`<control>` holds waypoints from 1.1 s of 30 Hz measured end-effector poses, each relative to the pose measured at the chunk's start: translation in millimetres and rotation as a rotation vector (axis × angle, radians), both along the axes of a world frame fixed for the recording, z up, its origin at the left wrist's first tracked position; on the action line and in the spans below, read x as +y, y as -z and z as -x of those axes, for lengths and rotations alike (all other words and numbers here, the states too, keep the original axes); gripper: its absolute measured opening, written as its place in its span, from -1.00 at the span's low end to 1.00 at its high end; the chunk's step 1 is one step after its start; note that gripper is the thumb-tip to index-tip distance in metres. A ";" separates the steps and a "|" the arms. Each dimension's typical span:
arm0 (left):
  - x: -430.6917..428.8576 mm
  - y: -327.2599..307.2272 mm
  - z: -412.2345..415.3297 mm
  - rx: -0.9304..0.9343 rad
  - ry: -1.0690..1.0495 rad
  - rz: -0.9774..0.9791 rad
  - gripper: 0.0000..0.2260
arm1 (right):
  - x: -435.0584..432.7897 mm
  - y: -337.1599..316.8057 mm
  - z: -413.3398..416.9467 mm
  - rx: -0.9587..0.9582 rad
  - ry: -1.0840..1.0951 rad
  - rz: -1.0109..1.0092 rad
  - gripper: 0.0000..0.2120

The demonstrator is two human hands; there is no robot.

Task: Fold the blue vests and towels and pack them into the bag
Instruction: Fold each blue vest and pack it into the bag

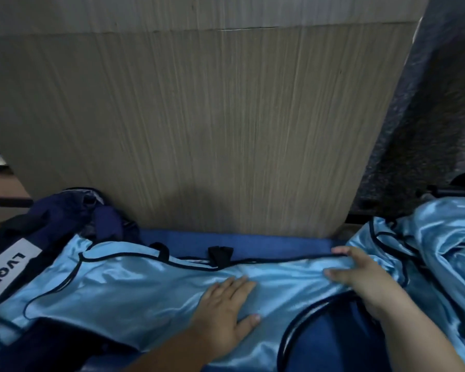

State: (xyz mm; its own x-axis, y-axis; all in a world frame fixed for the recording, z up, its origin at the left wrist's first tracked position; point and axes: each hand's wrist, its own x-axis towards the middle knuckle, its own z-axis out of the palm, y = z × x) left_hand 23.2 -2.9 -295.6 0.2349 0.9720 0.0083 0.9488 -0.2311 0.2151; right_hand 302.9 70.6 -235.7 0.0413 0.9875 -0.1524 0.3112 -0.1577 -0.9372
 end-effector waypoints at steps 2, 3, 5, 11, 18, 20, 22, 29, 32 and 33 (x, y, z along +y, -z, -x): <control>1.5 -0.4 -4.7 0.028 -0.014 0.025 -0.15 | 5.3 -8.0 -6.2 -0.068 0.142 -0.103 -0.55; 2.5 -1.6 -7.1 0.044 -0.013 0.041 -0.15 | 8.3 -8.6 -9.3 -0.143 0.178 -0.135 -0.53; 4.9 -4.7 -13.0 0.074 0.008 0.094 -0.15 | 9.2 -8.5 -10.6 -0.235 0.208 -0.136 -0.48; 23.8 -13.2 -26.5 0.070 0.034 0.244 -0.02 | 6.2 0.1 -10.7 -0.183 0.079 0.093 -0.72; 33.6 -15.5 -45.2 0.053 -0.090 0.071 -0.29 | -0.7 -0.1 -16.0 -0.476 -0.064 0.147 -0.91; 37.2 -14.9 -47.2 0.066 -0.072 0.086 -0.19 | -0.6 -4.0 -14.2 -0.258 0.022 0.075 -0.92; 40.7 -15.2 -46.8 0.047 -0.054 0.184 -0.07 | -1.5 -10.3 -10.8 0.071 0.115 0.093 -0.91; 52.0 -13.2 -49.0 0.024 -0.018 0.306 -0.02 | 4.5 -10.1 2.1 0.167 0.159 0.048 -0.89; 51.1 -12.1 -50.6 -0.047 -0.067 0.215 -0.22 | 5.5 -13.4 4.4 0.217 0.151 -0.012 -0.88; 50.6 -13.0 -49.4 -0.085 -0.096 0.151 -0.28 | 5.1 -14.7 5.7 0.242 0.150 -0.032 -0.88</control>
